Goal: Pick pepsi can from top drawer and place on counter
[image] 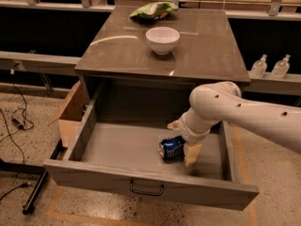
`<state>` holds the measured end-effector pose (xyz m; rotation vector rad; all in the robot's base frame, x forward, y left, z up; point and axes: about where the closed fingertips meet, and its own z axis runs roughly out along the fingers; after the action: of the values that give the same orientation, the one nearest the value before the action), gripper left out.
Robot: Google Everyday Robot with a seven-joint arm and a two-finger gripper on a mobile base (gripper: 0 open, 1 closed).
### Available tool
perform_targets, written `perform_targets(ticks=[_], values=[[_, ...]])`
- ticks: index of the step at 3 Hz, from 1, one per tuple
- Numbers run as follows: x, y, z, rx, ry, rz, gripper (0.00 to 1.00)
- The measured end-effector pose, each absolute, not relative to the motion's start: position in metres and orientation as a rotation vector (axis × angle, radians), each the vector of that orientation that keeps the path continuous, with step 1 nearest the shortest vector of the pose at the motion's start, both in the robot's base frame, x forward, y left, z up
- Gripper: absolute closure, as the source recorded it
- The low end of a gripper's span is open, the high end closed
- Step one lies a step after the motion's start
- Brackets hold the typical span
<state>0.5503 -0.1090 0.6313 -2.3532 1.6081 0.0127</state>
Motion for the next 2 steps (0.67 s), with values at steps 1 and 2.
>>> perform_targets(ticks=[1, 2], values=[[0.547, -0.111, 0.629, -2.358, 1.639, 0.041, 0.41], [0.552, -0.114, 0.657, -2.297, 1.692, 0.046, 0.73]])
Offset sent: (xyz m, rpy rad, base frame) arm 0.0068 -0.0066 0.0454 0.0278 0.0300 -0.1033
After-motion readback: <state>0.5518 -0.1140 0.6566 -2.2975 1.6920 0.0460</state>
